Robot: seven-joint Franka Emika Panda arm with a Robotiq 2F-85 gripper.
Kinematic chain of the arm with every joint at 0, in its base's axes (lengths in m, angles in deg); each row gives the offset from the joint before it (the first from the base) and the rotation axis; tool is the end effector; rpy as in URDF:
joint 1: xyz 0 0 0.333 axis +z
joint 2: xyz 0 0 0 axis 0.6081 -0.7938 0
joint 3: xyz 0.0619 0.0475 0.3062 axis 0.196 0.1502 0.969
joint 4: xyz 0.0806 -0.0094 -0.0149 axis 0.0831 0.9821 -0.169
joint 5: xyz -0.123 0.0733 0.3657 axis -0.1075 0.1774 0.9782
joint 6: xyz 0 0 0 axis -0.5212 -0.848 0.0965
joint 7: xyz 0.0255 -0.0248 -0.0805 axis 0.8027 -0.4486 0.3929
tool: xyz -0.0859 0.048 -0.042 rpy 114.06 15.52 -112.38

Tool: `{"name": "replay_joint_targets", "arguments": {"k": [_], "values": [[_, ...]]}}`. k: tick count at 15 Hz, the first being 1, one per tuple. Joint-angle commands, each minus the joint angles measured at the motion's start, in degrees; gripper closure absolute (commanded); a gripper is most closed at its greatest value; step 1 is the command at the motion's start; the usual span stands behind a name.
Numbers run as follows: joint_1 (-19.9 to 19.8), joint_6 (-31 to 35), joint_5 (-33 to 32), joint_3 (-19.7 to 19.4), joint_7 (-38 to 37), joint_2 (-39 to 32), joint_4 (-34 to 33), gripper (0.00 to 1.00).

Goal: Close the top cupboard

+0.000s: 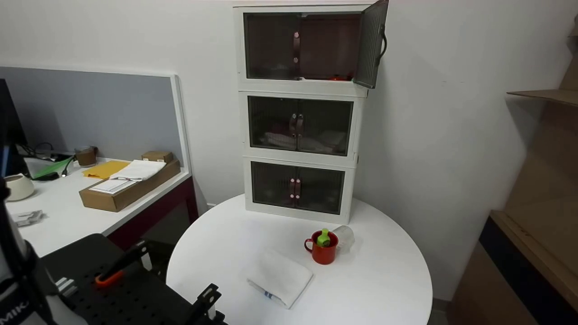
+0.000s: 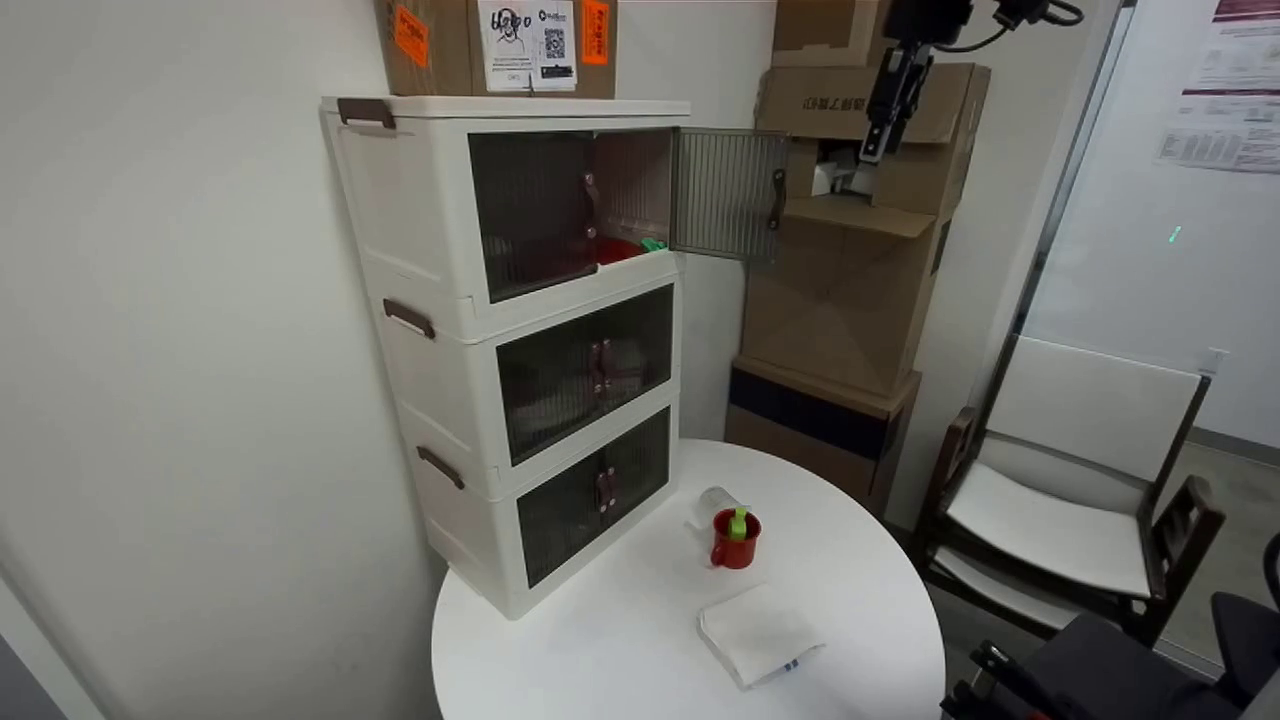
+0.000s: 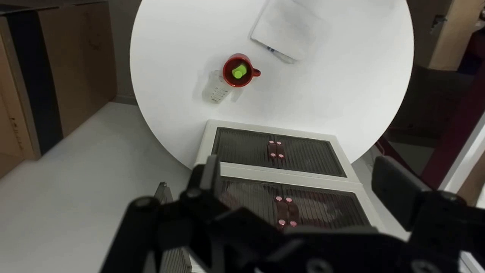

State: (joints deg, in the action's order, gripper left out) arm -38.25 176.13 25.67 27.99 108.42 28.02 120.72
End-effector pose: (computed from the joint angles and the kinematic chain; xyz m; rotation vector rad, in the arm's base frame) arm 0.4711 -0.1538 0.6495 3.0188 0.6856 0.2412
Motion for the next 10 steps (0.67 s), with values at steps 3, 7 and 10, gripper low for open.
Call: {"name": "replay_joint_targets", "arguments": {"k": [3, 7, 10], "values": [[-2.5, 7.2, 5.3, 2.0, -10.5, -2.1, -1.6, 0.0], [-4.1, 15.9, 2.2, 2.4, -17.4, -6.2, -5.0, 0.0], [-4.6, 20.5, -1.3, 2.1, -10.1, -10.6, -9.6, 0.0]]}}
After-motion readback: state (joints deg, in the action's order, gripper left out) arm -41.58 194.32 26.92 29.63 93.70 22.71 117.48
